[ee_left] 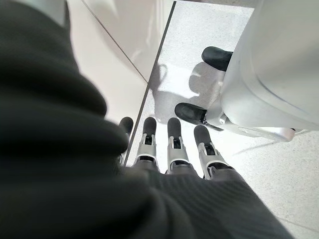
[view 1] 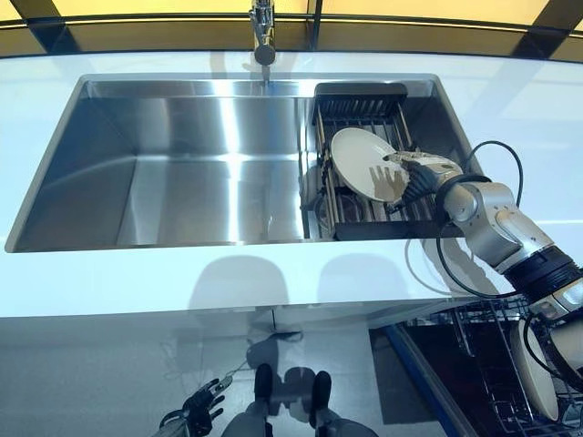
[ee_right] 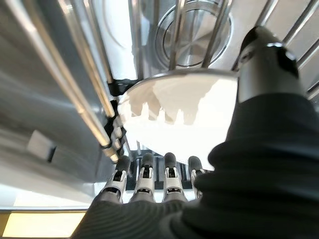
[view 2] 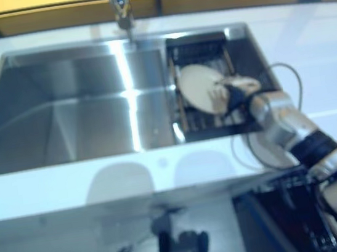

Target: Take plates into dishwasher

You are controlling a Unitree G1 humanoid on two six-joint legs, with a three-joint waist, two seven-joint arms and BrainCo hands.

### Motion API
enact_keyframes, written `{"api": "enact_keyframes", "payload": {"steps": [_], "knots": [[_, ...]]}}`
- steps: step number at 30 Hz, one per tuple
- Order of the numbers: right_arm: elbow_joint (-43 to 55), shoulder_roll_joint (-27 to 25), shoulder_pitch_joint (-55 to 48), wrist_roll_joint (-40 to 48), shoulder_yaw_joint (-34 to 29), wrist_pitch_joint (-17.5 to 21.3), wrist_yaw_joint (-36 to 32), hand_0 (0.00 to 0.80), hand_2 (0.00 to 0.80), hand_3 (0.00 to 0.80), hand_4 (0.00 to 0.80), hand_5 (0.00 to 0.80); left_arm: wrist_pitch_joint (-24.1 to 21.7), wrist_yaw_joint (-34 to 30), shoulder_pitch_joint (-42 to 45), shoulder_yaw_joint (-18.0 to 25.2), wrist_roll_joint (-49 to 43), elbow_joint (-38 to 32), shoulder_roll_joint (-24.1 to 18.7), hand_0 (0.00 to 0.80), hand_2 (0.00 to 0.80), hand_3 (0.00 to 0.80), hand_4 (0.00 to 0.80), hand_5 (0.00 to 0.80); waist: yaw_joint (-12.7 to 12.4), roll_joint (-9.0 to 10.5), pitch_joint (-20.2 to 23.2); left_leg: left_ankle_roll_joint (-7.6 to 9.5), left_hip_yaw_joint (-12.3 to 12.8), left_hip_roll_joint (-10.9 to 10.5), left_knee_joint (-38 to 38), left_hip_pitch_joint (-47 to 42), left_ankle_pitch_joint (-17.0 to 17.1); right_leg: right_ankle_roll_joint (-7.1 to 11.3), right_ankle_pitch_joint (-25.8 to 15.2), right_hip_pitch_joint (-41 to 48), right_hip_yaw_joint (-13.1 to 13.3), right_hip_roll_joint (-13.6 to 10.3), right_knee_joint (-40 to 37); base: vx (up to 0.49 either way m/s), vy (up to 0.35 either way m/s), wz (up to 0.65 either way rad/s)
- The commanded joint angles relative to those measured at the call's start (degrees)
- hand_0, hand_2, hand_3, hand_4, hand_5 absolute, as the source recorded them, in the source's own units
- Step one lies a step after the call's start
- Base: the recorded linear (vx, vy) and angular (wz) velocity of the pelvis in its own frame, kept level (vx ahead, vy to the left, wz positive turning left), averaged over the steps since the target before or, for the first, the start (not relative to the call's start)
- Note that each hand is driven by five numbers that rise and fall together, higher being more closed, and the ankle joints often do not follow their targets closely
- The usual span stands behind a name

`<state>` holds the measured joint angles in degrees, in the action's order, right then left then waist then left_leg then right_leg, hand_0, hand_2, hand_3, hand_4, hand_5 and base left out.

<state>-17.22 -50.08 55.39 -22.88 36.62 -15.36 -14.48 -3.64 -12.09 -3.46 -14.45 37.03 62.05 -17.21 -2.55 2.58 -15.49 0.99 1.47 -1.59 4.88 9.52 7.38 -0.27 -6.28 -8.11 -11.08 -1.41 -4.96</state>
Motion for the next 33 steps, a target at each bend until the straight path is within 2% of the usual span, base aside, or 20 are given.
{"api": "enact_keyframes", "payload": {"steps": [1, 8, 20, 25, 33], "knots": [[2.95, -0.39, 4.09, 0.14, -0.42, -0.32, 1.43, 0.000, 0.000, 0.000, 0.000, 0.000, -0.65, 0.43, -1.75, 0.48, 0.10, 1.22, -0.21, 0.000, 0.000, 0.000, 0.000, 0.000, -1.17, 1.64, 0.05, 0.28, 1.41, -0.61, 0.12, -2.53, -5.70, 3.34, 2.90, 2.51, -1.53, -1.73, -0.04, 0.000, 0.000, 0.00], [5.16, -0.13, 4.72, -0.75, -0.16, 0.06, -0.13, 0.000, 0.000, 0.000, 0.000, 0.000, -0.29, 0.56, -1.95, 0.61, -0.30, 1.38, -0.32, 0.000, 0.000, 0.000, 0.000, 0.000, -1.19, 1.97, 0.43, 0.26, 1.53, -0.56, 0.12, -2.68, -5.73, 3.40, 2.90, 2.67, -1.55, -1.71, -0.04, 0.000, 0.000, 0.00], [7.35, 2.20, 3.14, -3.27, 0.35, -1.82, -2.66, 0.000, 0.000, 0.000, 0.000, 0.000, -0.24, 1.06, -2.58, 0.90, 0.68, 1.48, 0.07, 0.000, 0.000, 0.000, 0.000, 0.000, -1.35, 1.82, 0.01, 0.26, 1.75, -0.57, 0.12, -2.23, -5.58, 3.42, 2.71, 2.21, -1.56, -1.77, -0.04, 0.000, 0.000, 0.00], [6.42, 3.23, 2.52, -2.65, 0.64, -3.62, -1.23, 0.000, 0.000, 0.000, 0.000, 0.000, -0.13, 1.11, -2.78, 0.74, 1.25, 1.12, 0.11, 0.000, 0.000, 0.000, 0.000, 0.000, -1.60, 1.65, -0.46, 0.31, 1.60, -0.62, 0.12, -1.99, -5.53, 3.45, 2.60, 1.93, -1.73, -1.87, -0.04, 0.000, 0.000, 0.00], [-0.40, 8.32, 2.90, -5.09, 1.05, -5.33, 3.32, 0.000, 0.000, 0.000, 0.000, 0.000, -0.14, 1.27, -2.67, 0.03, 1.92, 0.93, 1.12, 0.000, 0.000, 0.000, 0.000, 0.000, -2.58, 0.55, -0.65, 0.32, 1.13, -0.77, 0.12, -1.65, -5.45, 3.25, 2.69, 1.78, -2.43, -2.11, -0.04, 0.000, 0.000, 0.00]]}}
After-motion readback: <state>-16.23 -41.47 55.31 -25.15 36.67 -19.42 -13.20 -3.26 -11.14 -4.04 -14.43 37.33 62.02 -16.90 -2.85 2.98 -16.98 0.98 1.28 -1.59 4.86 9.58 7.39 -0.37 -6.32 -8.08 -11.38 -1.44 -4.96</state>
